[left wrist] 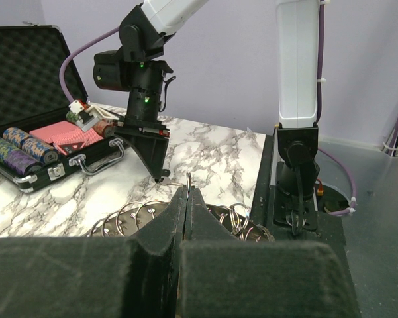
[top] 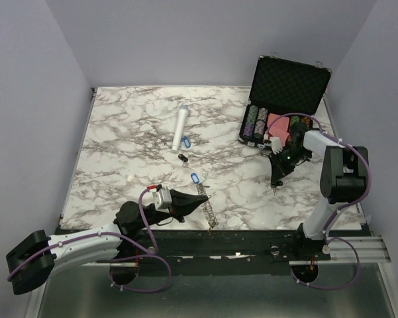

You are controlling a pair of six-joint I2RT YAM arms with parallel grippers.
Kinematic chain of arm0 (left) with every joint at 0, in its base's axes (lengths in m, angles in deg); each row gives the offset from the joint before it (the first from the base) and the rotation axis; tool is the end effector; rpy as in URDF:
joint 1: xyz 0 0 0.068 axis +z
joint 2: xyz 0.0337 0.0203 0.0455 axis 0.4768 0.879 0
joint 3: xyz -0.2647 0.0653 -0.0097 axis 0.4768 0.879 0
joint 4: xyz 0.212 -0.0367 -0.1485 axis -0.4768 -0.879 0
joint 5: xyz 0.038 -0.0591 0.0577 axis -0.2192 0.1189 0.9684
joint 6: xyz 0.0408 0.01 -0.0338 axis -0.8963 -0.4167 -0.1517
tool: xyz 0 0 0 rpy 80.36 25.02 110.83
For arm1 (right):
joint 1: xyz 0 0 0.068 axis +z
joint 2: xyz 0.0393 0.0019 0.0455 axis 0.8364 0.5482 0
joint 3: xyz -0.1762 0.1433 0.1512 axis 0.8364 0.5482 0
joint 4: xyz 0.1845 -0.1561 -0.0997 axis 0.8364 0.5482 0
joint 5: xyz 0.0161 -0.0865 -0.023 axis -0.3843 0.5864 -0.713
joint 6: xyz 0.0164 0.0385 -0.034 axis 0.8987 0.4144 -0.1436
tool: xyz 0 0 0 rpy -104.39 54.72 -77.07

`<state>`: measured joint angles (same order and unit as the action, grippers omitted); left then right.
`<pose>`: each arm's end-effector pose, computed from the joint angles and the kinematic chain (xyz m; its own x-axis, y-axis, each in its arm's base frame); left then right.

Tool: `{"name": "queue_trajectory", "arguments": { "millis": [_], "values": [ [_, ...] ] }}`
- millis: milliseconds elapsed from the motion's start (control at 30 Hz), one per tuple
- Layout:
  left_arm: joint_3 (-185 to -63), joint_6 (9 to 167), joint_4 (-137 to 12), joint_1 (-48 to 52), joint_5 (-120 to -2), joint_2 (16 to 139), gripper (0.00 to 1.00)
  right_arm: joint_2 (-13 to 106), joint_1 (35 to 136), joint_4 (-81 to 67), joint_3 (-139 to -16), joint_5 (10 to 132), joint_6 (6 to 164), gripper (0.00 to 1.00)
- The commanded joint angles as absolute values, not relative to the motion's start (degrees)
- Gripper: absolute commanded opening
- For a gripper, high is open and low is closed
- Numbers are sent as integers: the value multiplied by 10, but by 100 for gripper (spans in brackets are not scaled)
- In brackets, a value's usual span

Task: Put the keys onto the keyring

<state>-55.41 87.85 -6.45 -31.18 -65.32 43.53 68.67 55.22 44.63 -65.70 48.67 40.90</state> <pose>0.0712 -0.1371 0.2218 -0.0227 -0.3503 -0.9363 0.9619 0.2474 -0.1159 0.3048 0.0092 0.1536 -0.8186 -0.5071 -0.2699 -0.5741 0.7067 0.4134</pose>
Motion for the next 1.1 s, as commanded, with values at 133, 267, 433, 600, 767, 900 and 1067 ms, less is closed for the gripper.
{"name": "queue_trajectory", "arguments": {
  "millis": [133,267,433,600,767,900,1067],
  "values": [
    [-524,886,-27,-314,-657,430,0,693,554,436,-673,497,416,9],
    [-522,885,-27,-314,-657,427,0,691,554,438,-673,491,416,2],
    [-522,885,-29,-314,-655,424,0,696,554,443,-673,489,413,9],
    [-522,887,-28,-314,-654,424,0,695,555,440,-671,490,413,18],
    [-522,887,-28,-314,-654,424,0,696,555,439,-671,488,414,17],
    [-522,888,-28,-314,-654,424,0,696,555,439,-671,485,414,11],
    [-522,888,-27,-314,-653,422,0,696,556,436,-668,480,412,1]
  ]
}}
